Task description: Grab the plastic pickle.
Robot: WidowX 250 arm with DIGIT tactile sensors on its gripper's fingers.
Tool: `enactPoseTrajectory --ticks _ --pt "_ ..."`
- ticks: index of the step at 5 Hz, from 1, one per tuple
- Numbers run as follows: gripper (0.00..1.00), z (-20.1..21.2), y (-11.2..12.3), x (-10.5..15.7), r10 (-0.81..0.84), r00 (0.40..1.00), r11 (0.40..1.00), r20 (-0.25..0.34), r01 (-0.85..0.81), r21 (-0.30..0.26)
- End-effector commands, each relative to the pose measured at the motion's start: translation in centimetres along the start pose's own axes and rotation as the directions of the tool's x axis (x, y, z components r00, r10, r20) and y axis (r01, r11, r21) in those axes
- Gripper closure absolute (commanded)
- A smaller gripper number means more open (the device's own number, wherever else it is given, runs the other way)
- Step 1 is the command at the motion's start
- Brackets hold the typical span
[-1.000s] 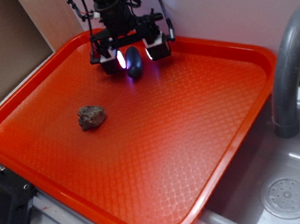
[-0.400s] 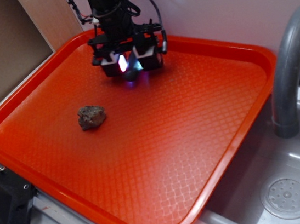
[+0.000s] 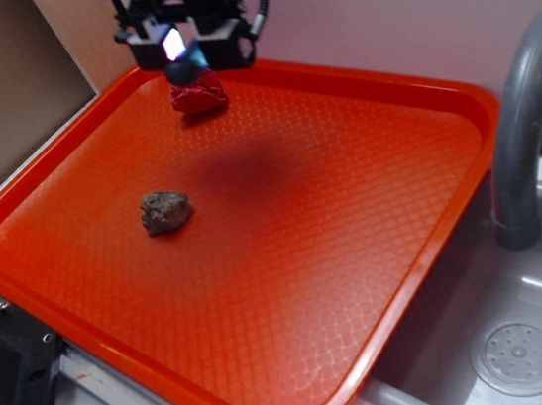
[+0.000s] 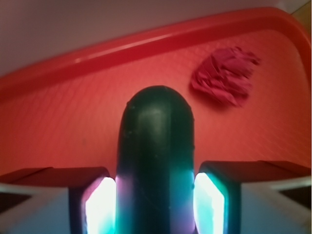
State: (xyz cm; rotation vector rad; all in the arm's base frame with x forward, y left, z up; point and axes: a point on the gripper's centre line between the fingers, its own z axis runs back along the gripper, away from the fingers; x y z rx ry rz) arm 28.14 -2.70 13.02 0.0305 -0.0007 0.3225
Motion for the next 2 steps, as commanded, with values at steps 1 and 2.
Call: enactPoseTrajectory --ticks 1,2 --pt "1.0 9.0 1.6 -2.2 -0.056 0.995 0.99 0.087 0.067 -0.124" --pt "1.0 10.1 2.6 -2.1 -0.086 0.993 0.983 0.078 0.097 -0.153"
